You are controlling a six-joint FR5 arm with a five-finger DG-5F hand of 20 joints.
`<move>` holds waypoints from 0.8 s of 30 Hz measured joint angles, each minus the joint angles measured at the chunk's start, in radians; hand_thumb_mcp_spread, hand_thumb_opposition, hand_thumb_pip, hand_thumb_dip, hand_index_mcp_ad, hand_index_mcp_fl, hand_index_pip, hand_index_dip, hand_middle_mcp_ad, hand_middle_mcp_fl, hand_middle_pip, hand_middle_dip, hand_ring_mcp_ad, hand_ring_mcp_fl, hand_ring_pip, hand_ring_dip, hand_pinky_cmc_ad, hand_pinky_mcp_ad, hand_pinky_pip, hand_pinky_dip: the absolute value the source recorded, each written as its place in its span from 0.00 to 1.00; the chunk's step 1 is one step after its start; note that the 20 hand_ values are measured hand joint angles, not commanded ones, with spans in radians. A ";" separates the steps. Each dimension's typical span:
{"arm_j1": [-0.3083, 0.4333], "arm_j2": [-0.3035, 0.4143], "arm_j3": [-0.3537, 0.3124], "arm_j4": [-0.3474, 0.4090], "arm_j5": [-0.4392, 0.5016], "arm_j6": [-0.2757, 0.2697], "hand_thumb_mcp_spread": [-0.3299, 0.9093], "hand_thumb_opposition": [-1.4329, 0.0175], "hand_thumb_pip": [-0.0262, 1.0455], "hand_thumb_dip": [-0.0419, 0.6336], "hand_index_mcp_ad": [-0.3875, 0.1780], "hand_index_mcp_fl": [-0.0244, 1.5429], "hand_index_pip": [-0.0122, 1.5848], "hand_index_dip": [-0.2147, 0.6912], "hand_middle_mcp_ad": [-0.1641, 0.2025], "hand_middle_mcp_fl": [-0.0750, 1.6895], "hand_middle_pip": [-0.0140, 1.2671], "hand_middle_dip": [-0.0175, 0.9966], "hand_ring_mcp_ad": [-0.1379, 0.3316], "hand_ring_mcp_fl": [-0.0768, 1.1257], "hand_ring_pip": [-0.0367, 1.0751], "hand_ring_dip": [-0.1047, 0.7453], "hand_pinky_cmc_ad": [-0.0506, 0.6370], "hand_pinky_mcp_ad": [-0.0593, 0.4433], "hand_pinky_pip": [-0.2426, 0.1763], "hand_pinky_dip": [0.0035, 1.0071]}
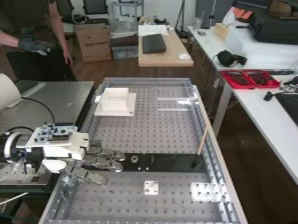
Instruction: Grab the smaller nut and place it in the white container
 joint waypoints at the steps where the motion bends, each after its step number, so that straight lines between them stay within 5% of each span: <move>1: 0.000 0.000 -0.001 0.001 0.001 0.001 0.59 0.39 0.76 0.38 0.42 0.03 0.99 0.34 0.59 0.04 0.11 0.25 0.61 0.06 0.11 0.26 0.58 0.70 0.50 0.17; 24: 0.001 -0.002 -0.013 0.021 0.007 0.021 0.59 0.39 0.76 0.39 0.42 0.07 0.99 0.34 0.59 0.04 0.11 0.25 0.61 0.06 0.11 0.26 0.58 0.70 0.50 0.17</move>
